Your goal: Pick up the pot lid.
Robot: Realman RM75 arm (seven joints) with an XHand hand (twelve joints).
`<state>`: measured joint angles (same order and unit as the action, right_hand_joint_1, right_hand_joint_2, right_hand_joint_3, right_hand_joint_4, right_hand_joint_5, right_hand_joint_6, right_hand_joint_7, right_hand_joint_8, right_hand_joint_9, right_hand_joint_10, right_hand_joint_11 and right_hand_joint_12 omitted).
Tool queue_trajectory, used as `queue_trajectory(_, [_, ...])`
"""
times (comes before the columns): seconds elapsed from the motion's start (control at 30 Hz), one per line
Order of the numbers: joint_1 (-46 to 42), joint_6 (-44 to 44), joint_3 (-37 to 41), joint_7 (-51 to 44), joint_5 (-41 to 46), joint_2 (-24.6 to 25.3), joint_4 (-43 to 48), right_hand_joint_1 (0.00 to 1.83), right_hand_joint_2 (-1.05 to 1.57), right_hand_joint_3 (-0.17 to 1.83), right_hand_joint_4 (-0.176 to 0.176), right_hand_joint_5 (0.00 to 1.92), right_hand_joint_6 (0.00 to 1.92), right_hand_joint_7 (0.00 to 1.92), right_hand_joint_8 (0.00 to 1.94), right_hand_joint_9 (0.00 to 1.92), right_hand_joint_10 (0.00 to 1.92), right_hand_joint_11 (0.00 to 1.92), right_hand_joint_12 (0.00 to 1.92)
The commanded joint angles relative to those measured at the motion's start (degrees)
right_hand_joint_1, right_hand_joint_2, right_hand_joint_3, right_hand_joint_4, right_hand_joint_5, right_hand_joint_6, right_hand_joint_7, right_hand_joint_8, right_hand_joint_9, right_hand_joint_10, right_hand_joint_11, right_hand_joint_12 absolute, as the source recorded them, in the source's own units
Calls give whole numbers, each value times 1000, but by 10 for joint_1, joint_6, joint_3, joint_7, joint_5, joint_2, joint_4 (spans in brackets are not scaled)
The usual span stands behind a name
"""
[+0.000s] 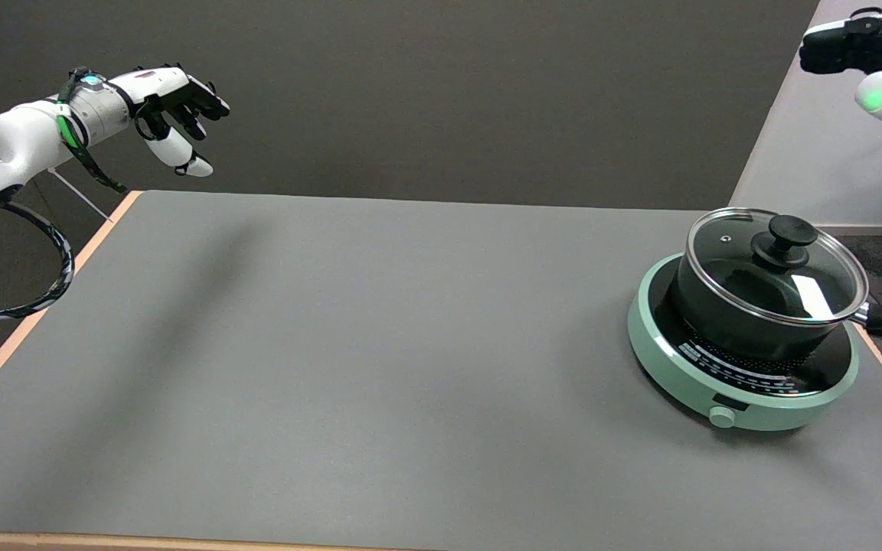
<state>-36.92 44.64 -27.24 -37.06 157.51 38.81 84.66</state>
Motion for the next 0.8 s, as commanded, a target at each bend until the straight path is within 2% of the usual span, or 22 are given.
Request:
queue_trajectory(0.03, [-11,-42,69,-203,-131,-2,50,805,531,957,-17,547,244,555,221,473,404,289,732])
queue_trajectory(0.13, [-33,-26,80,-225,-136,-4,57,822,512,975,-5,514,220,526,211,451,371,303,758])
queue_trajectory(0.33, [-94,-3,115,-239,-148,-11,117,819,499,978,-3,493,208,500,208,438,360,303,735])
queue_trajectory(0.5, [-167,-33,154,-238,-210,-15,174,809,482,975,2,463,194,463,202,414,345,290,711])
queue_trajectory(0.67, [-211,-39,183,-236,-216,-12,198,749,457,943,10,431,181,424,194,389,335,278,690])
queue_trajectory(0.8, [-217,-33,176,-236,-226,-11,202,700,451,922,18,426,180,413,187,386,329,276,684])
